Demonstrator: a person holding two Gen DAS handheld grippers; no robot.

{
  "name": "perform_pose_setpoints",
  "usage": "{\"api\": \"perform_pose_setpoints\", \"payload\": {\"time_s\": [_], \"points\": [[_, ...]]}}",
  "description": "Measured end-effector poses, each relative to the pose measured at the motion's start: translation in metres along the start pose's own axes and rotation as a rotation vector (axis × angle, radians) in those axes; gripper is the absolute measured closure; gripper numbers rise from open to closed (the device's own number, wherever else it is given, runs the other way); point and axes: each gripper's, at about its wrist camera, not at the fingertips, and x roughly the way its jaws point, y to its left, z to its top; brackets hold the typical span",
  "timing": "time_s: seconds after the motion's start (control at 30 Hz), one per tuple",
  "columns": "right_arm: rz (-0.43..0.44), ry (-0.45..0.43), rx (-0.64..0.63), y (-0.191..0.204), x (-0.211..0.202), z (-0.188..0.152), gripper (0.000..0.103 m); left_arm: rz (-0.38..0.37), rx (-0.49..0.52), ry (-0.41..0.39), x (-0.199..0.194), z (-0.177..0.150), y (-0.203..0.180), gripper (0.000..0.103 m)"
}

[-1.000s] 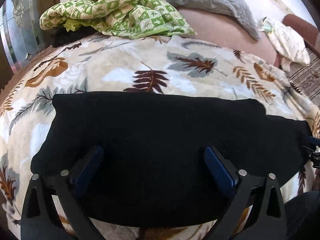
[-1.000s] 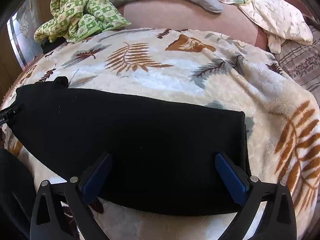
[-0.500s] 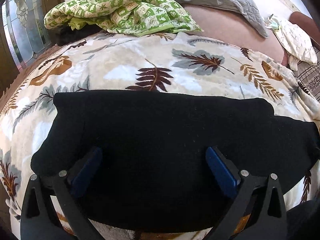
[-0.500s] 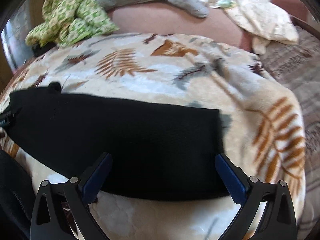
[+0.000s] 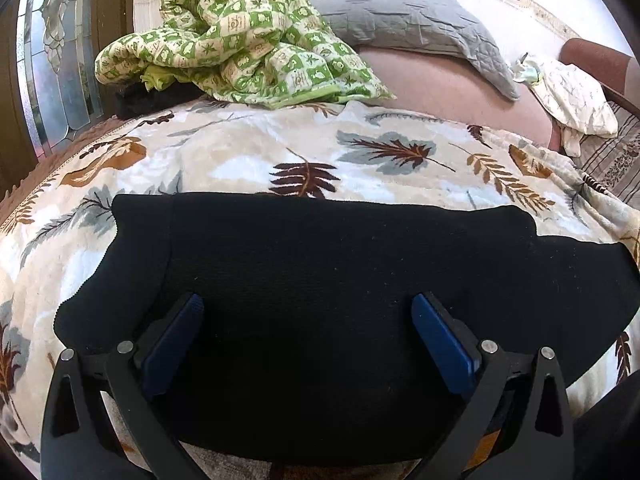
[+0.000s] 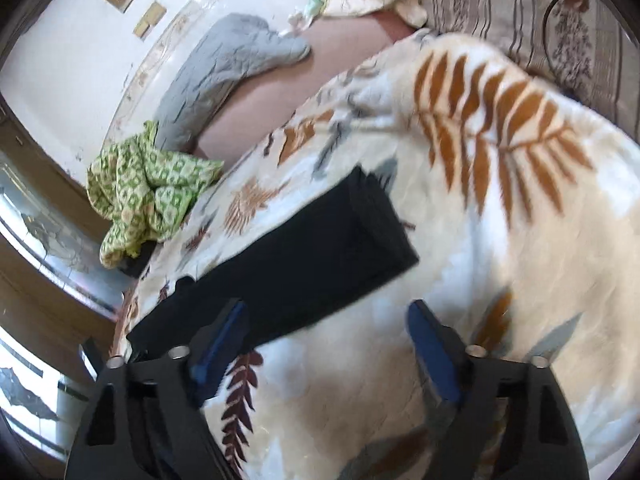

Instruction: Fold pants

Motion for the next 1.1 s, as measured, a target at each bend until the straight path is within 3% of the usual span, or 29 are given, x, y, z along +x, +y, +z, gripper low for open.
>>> {"api": "perform_pose_setpoints", "payload": {"time_s": [0.07,0.2,0.57,0.77,0.87,0.97,1.1], "points": [[-0.04,0.008,-0.014,0.001,0.01,0.001,0.028,0.0,0.0,-0.004,0.0,-0.001,0.0,0.0],[-0.099,-0.015,-0.032,-0.001,0.024,0.01,0.042,0.0,0.0,-0.005,0.0,-0.002,0.0,0.0],[-0.059,-0.066,0.083,-0.019,0.026,0.011,0.044,0.0,0.0,-0.006,0.0,-0.002,-0.001,0.0],[-0.062,-0.098,0.17,-0.034,0.022,0.01,0.069,0.001,0.0,-0.008,-0.001,-0.002,-0.001,0.0],[-0.062,-0.095,0.163,-0.035,0.022,0.011,0.07,0.0,0.0,-0.008,-0.001,-0.002,-0.001,0.0],[-0.055,-0.105,0.198,-0.043,0.024,0.016,0.079,-0.001,0.001,-0.008,-0.001,-0.003,0.0,0.0],[-0.049,-0.098,0.185,-0.042,0.023,0.015,0.081,0.0,0.001,-0.009,-0.001,-0.003,0.0,0.0]]}}
